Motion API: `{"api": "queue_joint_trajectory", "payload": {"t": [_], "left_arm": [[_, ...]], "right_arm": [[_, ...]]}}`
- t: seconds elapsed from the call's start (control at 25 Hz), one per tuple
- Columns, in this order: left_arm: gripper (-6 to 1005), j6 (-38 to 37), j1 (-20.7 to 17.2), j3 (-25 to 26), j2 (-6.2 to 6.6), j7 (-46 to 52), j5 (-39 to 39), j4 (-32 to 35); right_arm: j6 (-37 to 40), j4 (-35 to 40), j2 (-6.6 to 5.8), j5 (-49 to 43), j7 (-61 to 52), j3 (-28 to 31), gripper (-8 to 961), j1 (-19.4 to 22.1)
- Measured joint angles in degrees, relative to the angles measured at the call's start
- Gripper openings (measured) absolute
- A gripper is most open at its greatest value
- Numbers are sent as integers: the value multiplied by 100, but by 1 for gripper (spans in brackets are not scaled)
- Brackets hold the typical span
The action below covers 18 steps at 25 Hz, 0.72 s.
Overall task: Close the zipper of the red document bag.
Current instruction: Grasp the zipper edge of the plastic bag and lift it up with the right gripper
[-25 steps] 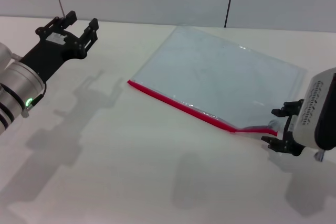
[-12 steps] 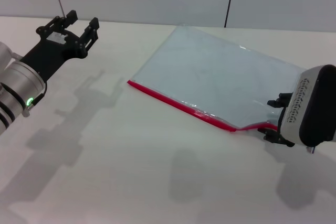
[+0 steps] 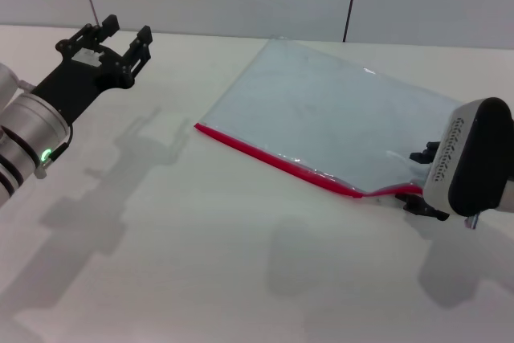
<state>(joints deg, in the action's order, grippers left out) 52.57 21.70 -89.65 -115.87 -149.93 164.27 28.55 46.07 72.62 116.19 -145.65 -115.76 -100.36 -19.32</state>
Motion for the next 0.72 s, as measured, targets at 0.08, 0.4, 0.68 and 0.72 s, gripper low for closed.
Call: {"api": "queue_joint_trajectory", "payload": {"t": [0.08, 0.4, 0.68, 0.72], "left_arm": [[551, 3, 0, 0, 0, 5, 0, 2], [548, 8, 0, -23, 8, 12, 0, 2], [546, 8, 0, -35, 12, 14, 0, 1], [545, 8, 0, -35, 11, 12, 0, 1]], "right_arm": [[-25, -33, 0, 0, 0, 0, 637, -38], [-29, -266, 0, 52, -5, 5, 600, -217], [-32, -283, 6, 64, -40, 19, 442, -261], [-33, -283, 5, 65, -74, 17, 396, -270]]}}
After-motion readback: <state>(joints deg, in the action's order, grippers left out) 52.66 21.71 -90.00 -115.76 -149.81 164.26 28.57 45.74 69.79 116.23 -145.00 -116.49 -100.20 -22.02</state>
